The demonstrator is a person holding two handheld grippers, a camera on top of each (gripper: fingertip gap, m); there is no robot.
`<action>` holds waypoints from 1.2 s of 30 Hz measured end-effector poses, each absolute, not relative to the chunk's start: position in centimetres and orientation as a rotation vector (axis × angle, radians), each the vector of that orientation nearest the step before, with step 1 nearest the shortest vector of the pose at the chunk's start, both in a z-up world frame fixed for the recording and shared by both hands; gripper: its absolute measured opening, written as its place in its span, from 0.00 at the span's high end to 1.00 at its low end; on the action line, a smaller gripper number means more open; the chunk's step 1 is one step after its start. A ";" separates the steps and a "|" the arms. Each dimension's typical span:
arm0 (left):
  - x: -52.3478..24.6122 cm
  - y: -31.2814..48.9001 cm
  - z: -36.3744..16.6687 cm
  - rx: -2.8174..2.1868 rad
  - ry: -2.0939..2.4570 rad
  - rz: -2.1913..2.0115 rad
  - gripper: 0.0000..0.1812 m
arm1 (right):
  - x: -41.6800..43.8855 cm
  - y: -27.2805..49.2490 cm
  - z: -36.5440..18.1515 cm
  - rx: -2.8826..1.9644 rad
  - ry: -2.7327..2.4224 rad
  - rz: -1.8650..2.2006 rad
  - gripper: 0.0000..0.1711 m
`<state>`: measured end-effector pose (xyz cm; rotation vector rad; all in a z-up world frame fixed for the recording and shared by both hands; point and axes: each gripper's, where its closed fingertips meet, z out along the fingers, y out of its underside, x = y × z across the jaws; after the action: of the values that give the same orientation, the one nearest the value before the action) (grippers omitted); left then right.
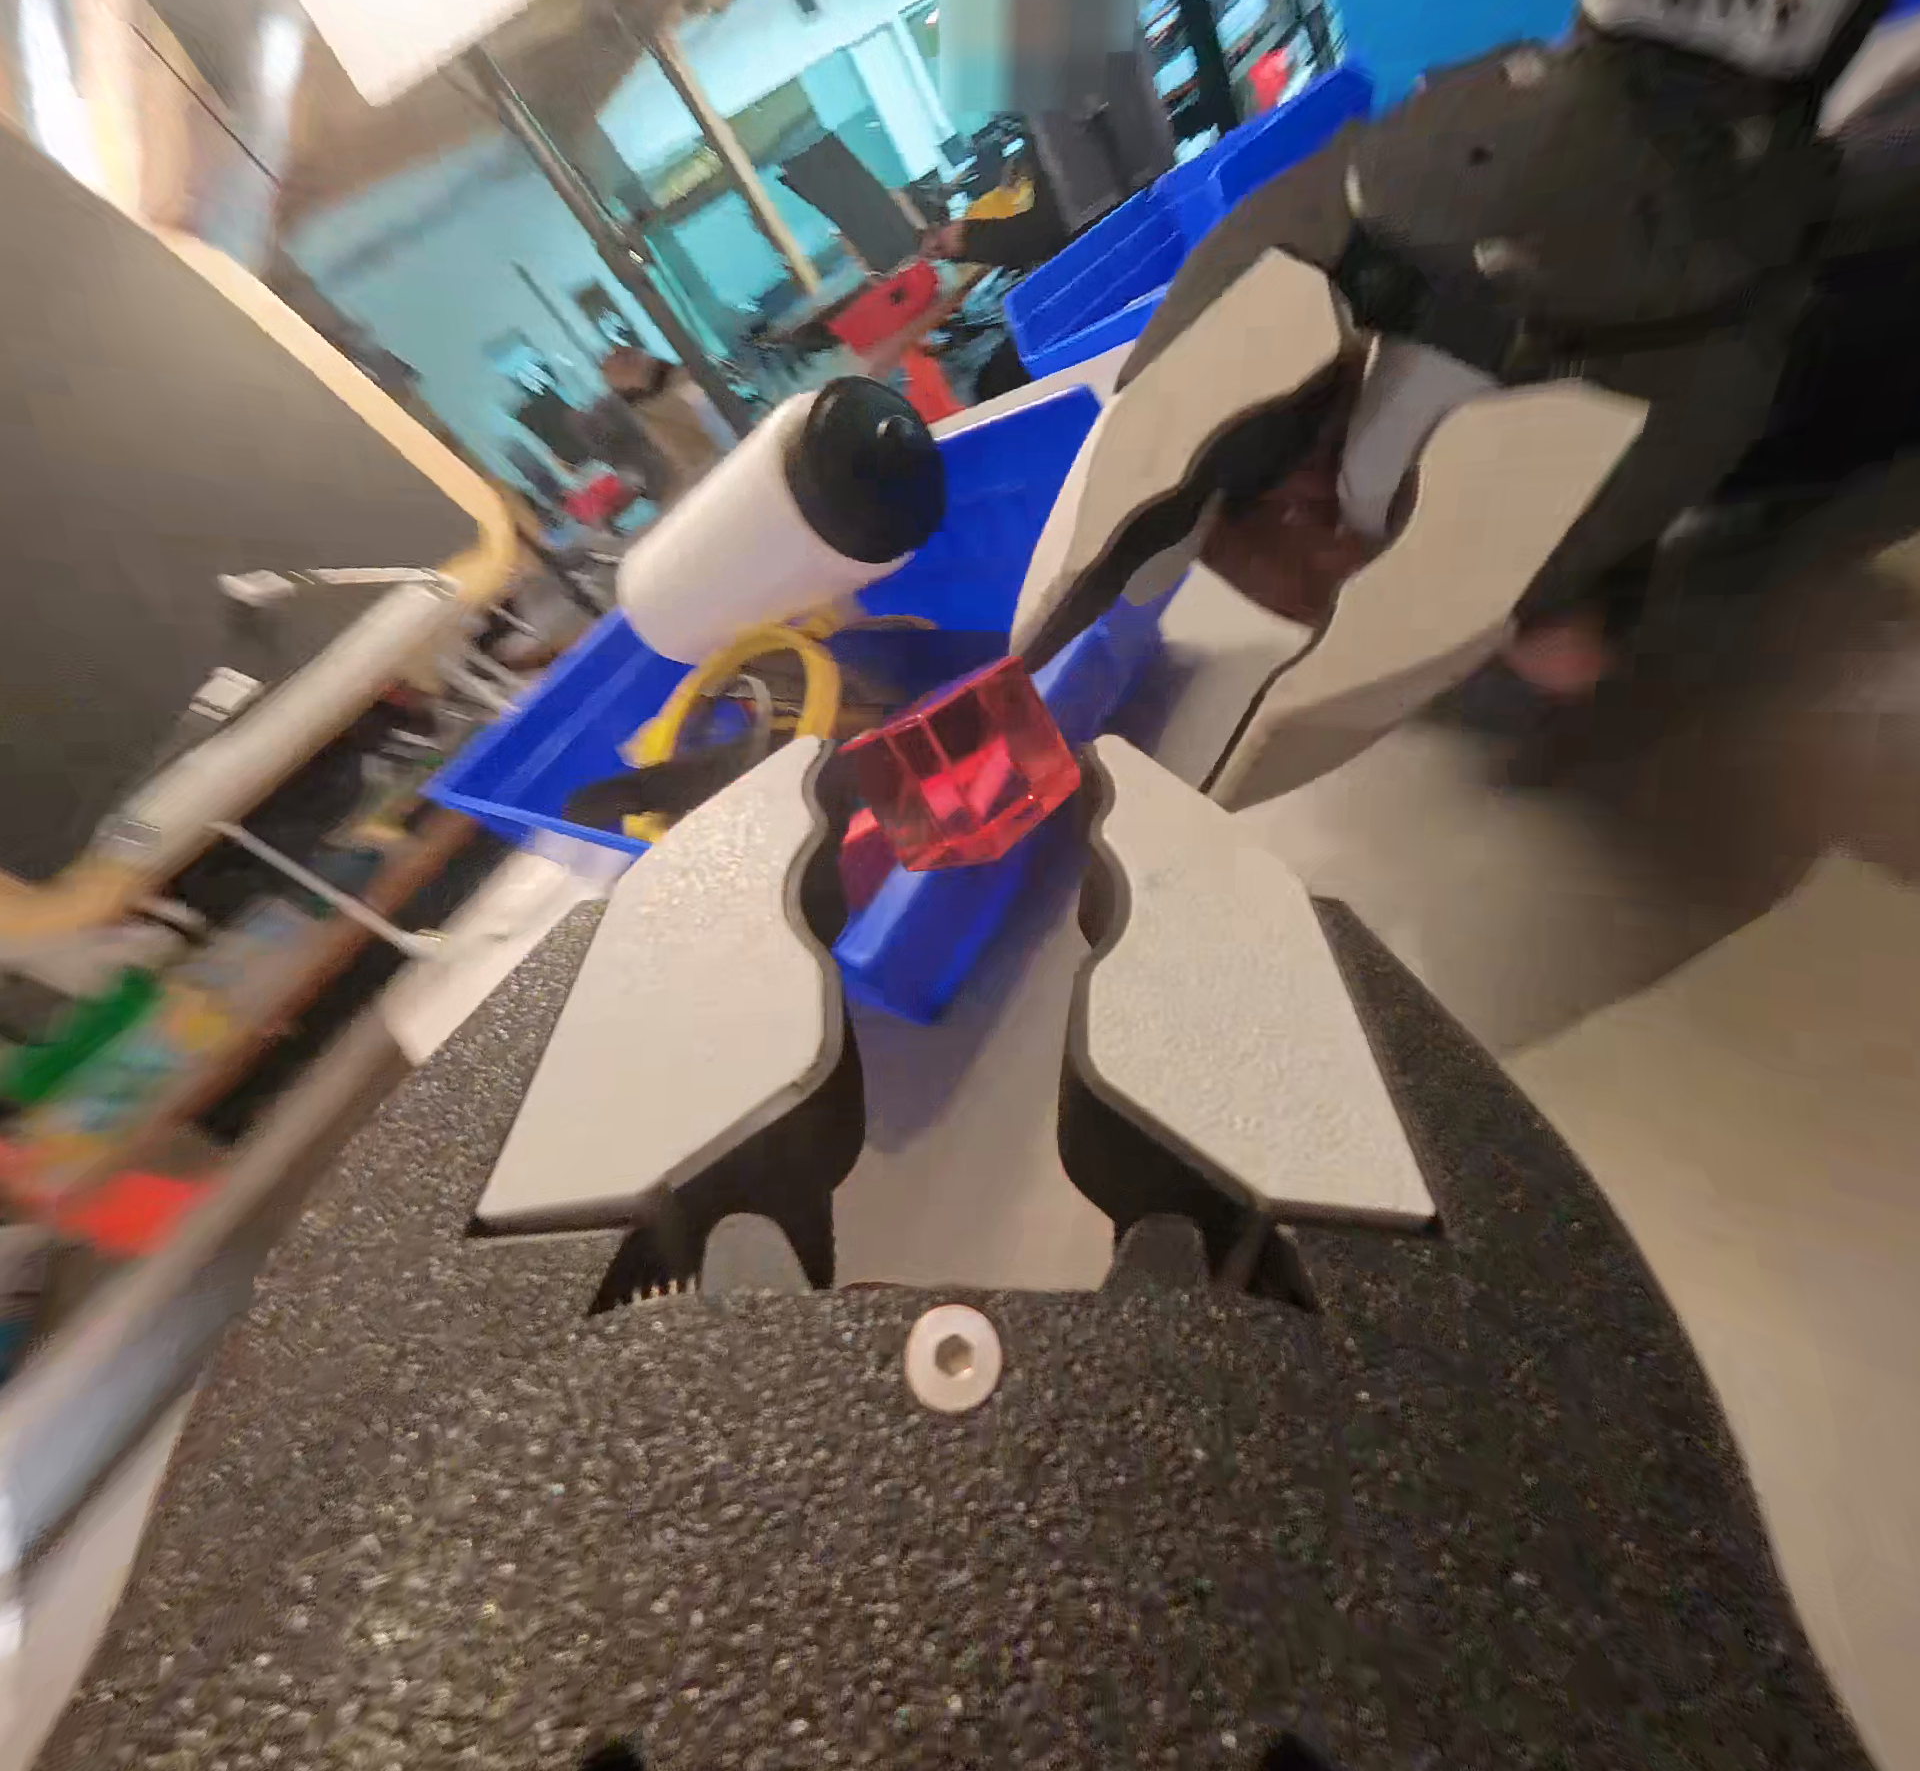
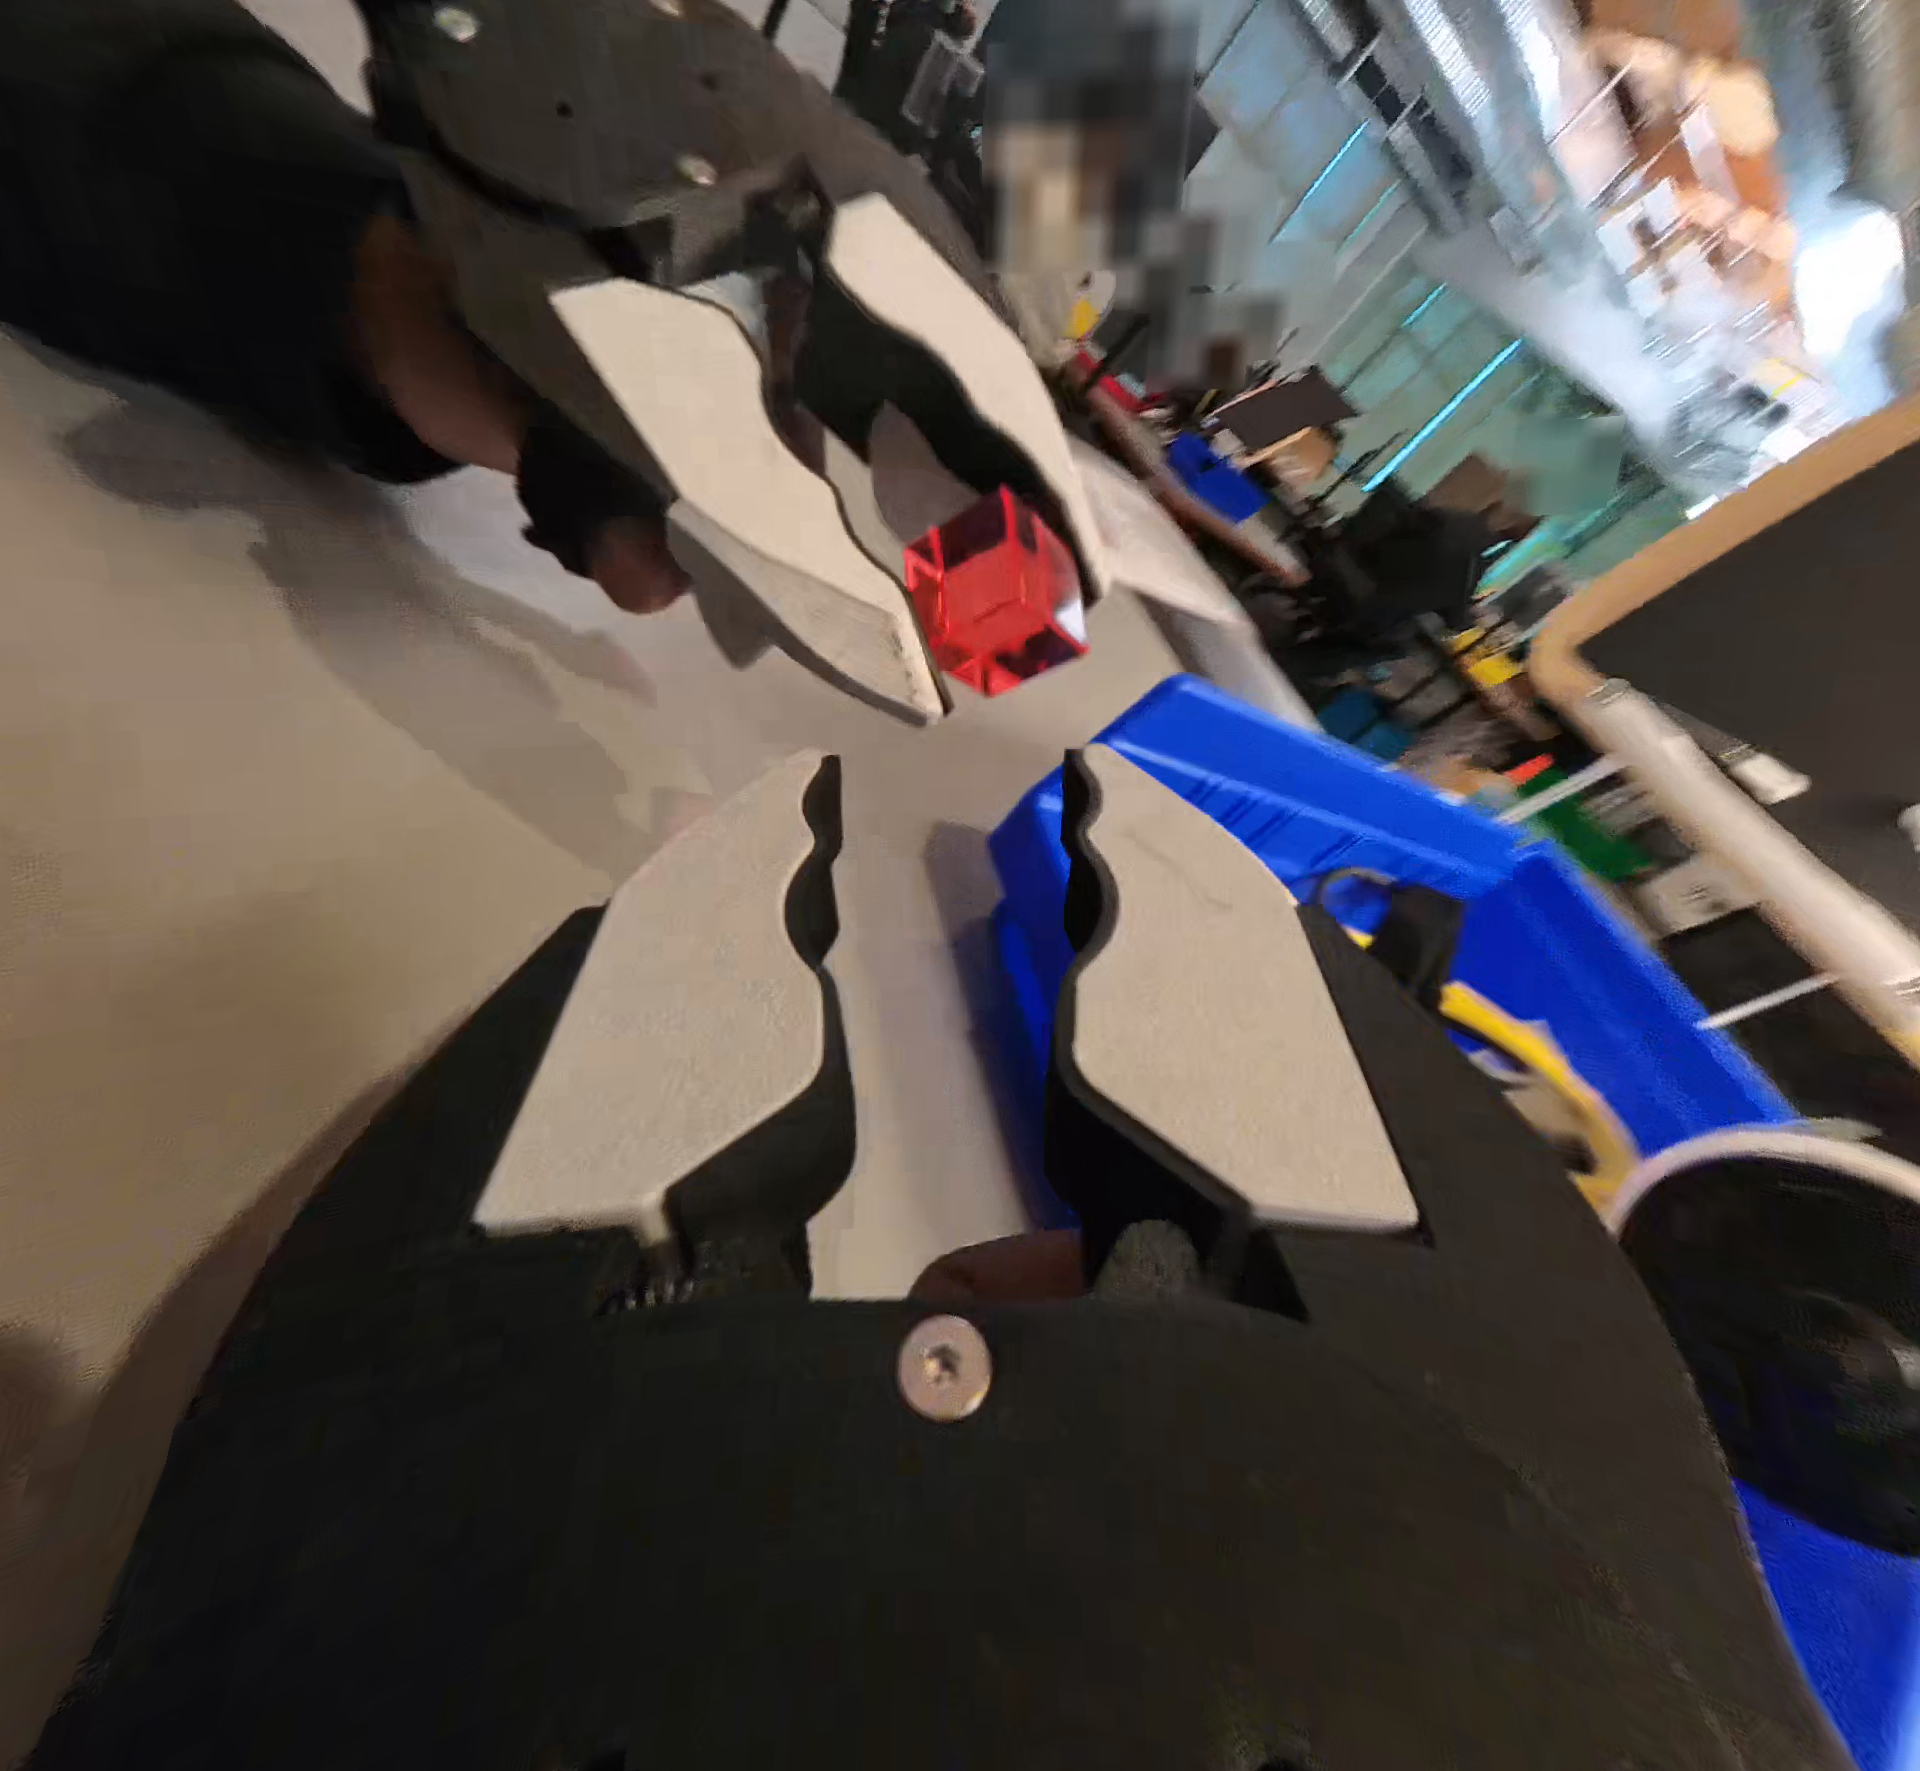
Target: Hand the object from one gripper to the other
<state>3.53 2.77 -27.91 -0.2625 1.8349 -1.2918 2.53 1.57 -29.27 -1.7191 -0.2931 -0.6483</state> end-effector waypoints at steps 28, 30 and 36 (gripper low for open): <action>2.7 1.1 -30.3 0.181 1.700 -0.809 0.76 | 1.6 2.4 -29.9 -1.824 -0.130 -0.369 0.83; 3.0 1.1 -30.3 0.107 1.745 -0.878 0.76 | 2.0 2.4 -29.8 -1.820 -0.158 -0.469 0.83; 3.4 2.1 -30.1 -0.108 1.895 -1.151 0.78 | 3.8 1.1 -28.5 -1.755 -0.323 -0.976 0.84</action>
<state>3.35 2.06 -30.10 -0.1084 1.8952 -1.1512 3.83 1.12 -28.51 -1.7549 -0.3227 -0.9756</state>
